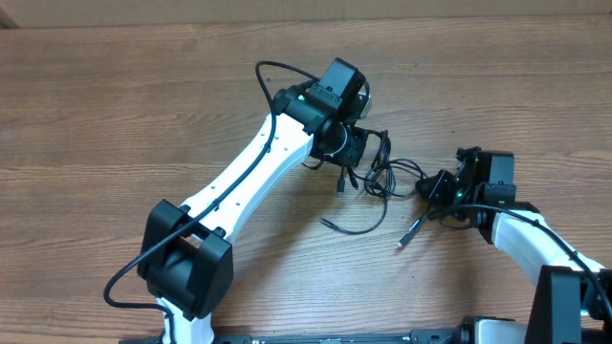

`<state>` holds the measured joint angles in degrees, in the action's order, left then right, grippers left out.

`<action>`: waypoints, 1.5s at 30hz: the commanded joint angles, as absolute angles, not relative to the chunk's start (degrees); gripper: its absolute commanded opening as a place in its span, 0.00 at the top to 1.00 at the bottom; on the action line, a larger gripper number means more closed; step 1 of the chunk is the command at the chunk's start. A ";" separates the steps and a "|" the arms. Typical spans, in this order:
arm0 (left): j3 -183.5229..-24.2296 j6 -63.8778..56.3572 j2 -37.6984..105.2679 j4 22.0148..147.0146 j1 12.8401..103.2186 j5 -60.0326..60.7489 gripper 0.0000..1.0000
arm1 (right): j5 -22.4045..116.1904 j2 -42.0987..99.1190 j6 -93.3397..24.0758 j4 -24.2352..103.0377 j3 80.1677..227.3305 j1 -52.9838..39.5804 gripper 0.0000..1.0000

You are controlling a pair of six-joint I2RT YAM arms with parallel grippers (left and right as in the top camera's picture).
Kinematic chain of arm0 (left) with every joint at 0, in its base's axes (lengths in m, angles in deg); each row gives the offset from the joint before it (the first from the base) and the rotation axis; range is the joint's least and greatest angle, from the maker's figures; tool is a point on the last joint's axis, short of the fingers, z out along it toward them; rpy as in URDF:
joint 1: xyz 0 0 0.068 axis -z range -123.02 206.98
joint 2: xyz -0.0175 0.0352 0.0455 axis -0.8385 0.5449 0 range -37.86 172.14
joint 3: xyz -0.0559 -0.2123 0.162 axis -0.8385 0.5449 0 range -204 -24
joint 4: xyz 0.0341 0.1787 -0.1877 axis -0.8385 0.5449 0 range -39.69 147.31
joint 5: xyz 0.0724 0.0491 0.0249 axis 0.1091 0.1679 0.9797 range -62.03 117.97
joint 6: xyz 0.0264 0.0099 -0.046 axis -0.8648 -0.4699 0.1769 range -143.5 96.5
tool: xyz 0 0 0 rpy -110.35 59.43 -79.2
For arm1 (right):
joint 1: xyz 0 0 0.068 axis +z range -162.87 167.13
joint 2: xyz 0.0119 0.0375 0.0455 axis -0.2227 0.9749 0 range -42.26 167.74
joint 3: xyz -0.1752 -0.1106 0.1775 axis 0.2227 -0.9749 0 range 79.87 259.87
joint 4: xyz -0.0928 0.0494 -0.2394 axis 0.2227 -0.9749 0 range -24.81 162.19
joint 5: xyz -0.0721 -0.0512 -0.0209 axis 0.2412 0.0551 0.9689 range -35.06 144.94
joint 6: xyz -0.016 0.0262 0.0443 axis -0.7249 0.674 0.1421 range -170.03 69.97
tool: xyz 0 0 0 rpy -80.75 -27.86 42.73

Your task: Untangle cables

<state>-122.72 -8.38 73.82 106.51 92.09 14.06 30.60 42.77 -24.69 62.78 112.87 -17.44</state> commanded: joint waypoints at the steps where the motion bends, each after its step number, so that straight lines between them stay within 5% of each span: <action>1: -123.46 -7.62 73.40 106.78 91.61 13.25 0.96 | 33.51 42.66 -24.62 65.53 112.95 -18.08 0.96; 29: -123.46 -7.66 73.40 109.05 96.42 3.96 0.96 | 30.82 42.66 -29.43 94.93 112.95 -18.08 0.96; 45: -123.46 -9.37 73.40 108.96 97.56 4.16 0.96 | 19.19 42.66 -17.58 109.68 112.95 -18.08 0.96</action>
<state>-122.72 -8.45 73.82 108.87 97.14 5.63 22.93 42.77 -22.92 107.15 112.73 -17.77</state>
